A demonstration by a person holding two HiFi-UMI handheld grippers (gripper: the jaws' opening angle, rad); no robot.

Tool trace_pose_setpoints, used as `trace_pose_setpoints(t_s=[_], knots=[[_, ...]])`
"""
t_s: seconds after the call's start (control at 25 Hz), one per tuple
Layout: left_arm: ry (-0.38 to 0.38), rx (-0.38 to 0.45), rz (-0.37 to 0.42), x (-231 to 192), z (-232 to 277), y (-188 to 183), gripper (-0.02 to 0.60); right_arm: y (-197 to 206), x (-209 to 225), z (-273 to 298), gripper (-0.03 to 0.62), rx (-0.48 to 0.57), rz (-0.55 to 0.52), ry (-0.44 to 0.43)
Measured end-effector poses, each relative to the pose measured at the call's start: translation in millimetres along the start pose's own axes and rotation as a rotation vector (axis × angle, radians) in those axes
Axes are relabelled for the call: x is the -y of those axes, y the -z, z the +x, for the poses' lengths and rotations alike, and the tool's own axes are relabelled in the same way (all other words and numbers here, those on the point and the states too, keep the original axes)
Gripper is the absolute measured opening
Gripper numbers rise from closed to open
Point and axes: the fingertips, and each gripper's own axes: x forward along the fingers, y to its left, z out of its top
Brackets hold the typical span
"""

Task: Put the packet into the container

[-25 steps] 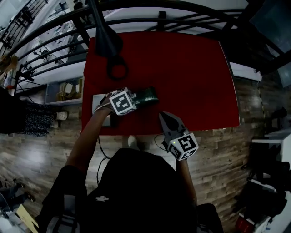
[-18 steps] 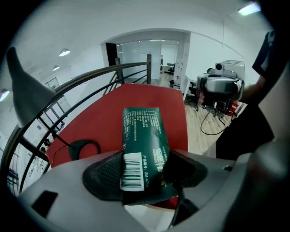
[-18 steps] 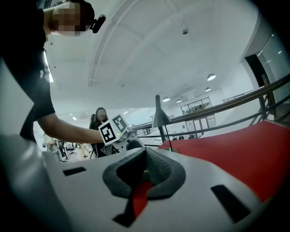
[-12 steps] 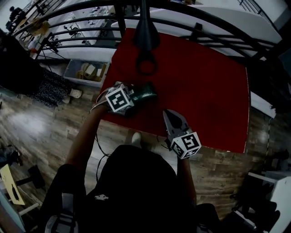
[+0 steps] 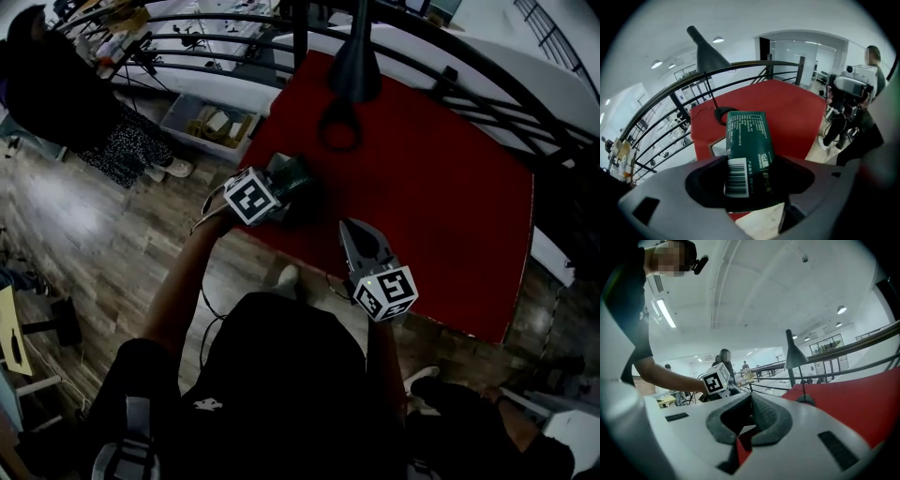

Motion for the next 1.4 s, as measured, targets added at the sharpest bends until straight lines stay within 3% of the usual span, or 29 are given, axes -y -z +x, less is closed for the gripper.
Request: trace_pose_setpoints(t_s=[0.28, 0.68, 1.4], knots=[[-0.125, 0.033, -0.227, -25.0, 2.3, 14.0, 0.325, 2.9, -24.2, 15.8, 0.021, -0.011, -0.018, -0.04], [-0.167, 0.02, -0.422, -36.0, 16.7, 13.6, 0.325, 4.3, -21.0, 16.9, 0.021, -0.023, -0.012, -0.015], [-0.125, 0.003, -0.501, -30.8, 57.7, 28.6, 0.341, 9.2, -7.1, 24.8, 0.021, -0.054, -0.002, -0.007]])
